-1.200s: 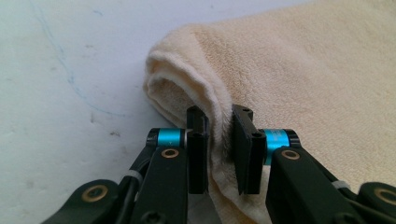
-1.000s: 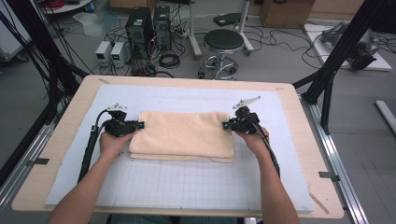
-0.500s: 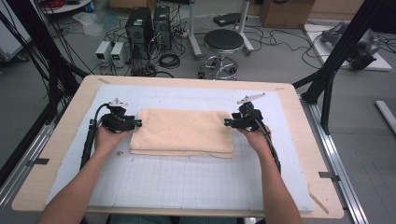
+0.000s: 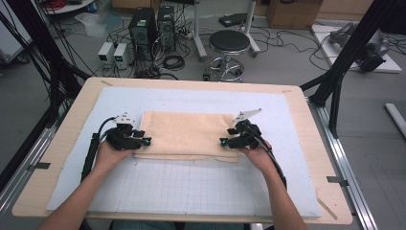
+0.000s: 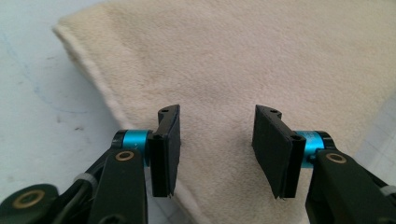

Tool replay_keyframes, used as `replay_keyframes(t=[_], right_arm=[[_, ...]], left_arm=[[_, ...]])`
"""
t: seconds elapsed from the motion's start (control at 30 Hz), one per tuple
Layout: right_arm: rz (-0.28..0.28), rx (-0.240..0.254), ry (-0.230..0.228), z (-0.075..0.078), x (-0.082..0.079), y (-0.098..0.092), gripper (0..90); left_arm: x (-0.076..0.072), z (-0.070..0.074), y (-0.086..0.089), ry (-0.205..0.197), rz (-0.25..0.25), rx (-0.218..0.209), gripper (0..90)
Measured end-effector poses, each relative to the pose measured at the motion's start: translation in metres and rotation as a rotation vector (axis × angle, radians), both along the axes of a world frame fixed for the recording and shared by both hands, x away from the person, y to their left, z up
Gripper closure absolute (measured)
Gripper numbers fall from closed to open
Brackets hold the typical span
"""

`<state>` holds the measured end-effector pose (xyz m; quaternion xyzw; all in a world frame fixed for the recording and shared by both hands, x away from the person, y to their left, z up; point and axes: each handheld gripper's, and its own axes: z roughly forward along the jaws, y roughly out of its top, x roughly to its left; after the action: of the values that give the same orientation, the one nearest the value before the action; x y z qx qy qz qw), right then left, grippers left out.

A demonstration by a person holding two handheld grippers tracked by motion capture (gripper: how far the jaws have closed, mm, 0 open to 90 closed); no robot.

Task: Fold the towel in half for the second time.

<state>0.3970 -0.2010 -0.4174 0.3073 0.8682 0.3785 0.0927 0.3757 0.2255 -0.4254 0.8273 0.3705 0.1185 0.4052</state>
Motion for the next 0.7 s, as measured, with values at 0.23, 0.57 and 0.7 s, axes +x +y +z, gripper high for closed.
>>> replay_keyframes(t=[0.23,0.57,0.7], right_arm=[[0.016,-0.068,0.015,-0.0070,-0.0027,-0.0004,40.1],[-0.014,-0.045,0.006,-0.0047,-0.0024,0.0001,34.1],[-0.033,-0.025,-0.011,0.0004,-0.0053,0.0014,28.8]], left_arm=[[-0.0029,-0.0067,0.0015,-0.014,-0.030,0.024,50.8],[-0.0055,-0.0044,0.0032,-0.028,-0.007,0.010,43.8],[-0.0081,0.0001,0.0052,-0.027,-0.009,-0.026,36.4]])
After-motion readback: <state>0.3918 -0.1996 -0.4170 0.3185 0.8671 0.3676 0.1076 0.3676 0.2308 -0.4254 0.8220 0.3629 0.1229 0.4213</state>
